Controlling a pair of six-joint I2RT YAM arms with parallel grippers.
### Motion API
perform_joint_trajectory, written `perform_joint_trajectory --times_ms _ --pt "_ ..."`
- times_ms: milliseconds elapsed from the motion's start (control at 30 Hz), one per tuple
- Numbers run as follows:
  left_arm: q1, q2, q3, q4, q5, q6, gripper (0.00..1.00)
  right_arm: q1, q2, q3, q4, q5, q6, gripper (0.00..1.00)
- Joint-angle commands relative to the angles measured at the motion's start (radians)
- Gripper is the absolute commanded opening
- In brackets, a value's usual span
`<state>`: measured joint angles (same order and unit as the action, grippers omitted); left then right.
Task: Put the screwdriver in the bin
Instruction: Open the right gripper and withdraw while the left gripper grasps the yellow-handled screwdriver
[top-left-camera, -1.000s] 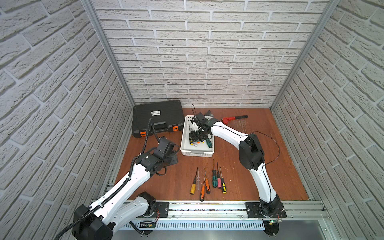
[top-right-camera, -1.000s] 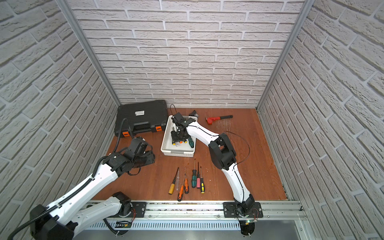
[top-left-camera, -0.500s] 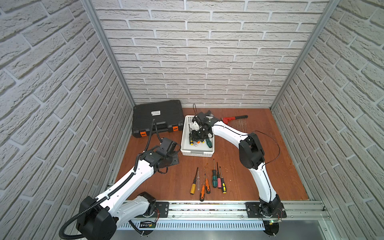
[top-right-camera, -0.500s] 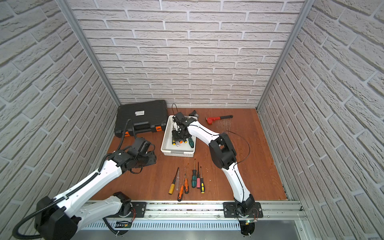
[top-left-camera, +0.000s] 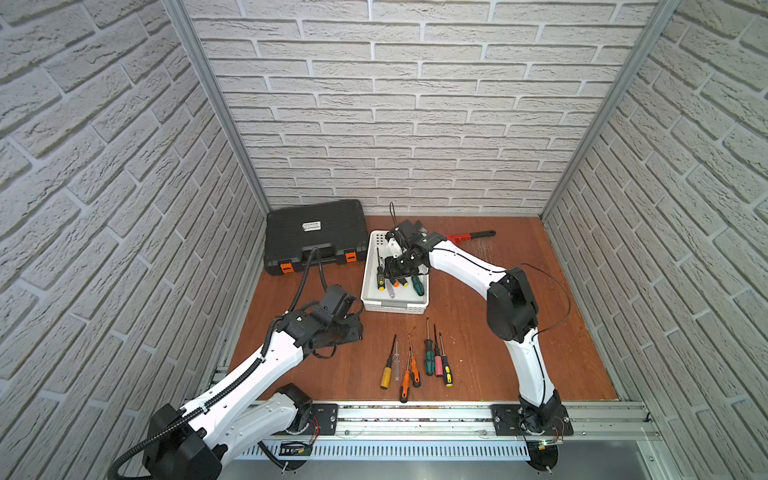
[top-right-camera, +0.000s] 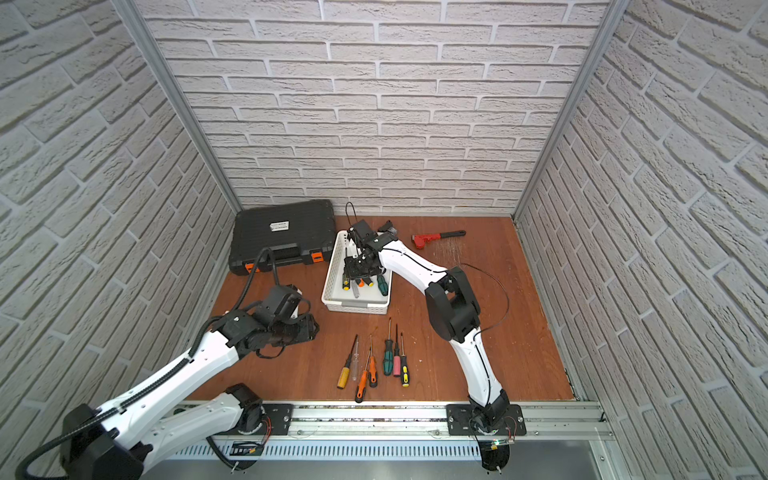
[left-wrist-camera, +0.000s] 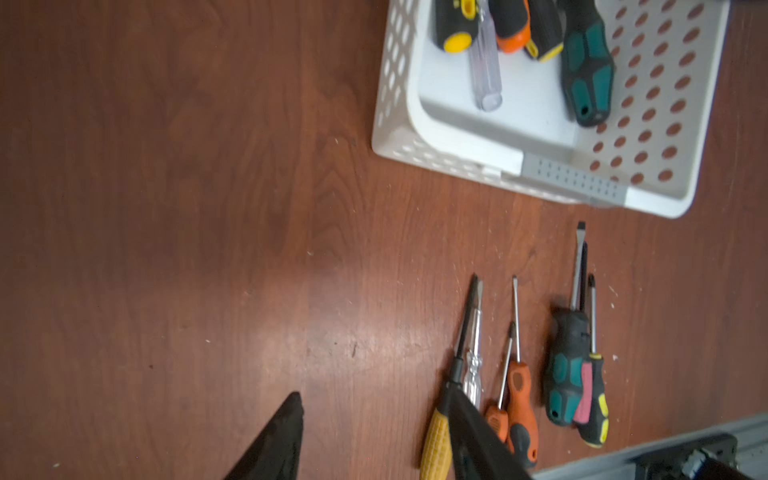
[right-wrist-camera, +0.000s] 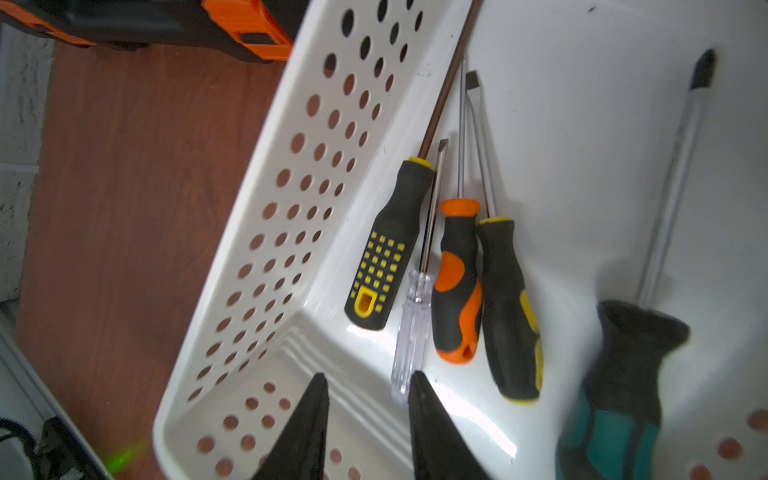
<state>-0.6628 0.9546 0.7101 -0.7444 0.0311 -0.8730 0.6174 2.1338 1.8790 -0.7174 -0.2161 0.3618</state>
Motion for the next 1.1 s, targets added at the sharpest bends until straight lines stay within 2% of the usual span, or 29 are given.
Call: perform_joint_trajectory --times_ms 0,167,300,400,633,867,1033,1067 --pt "-0.089 -0.018 -0.059 0.09 0.07 -0.042 0.55 0.025 -0.22 -0.114 0.078 0.011 -0.03 0.35" --pt "-0.29 0.049 -0.094 0.171 0.043 -0.086 0.55 0.028 -0.465 -0.425 0.141 0.077 0.003 0.35" --pt "-0.368 0.137 -0.096 0.24 0.041 -0.099 0.55 0.029 -0.619 -0.616 0.157 0.118 0.05 0.33" --pt "-0.382 0.207 -0.073 0.204 -0.003 -0.095 0.55 0.029 -0.675 -0.685 0.151 0.139 0.064 0.32" --pt "-0.383 0.351 -0.038 0.226 0.026 -0.071 0.55 0.03 -0.671 -0.722 0.159 0.111 0.072 0.28" --pt "-0.385 0.399 -0.024 0.213 0.01 -0.087 0.54 0.028 -0.661 -0.731 0.186 0.088 0.069 0.27" --pt "-0.386 0.454 -0.013 0.195 0.006 -0.083 0.48 0.028 -0.673 -0.744 0.191 0.092 0.063 0.27" --pt "-0.386 0.464 -0.01 0.189 0.001 -0.086 0.44 0.028 -0.674 -0.746 0.19 0.095 0.061 0.27"
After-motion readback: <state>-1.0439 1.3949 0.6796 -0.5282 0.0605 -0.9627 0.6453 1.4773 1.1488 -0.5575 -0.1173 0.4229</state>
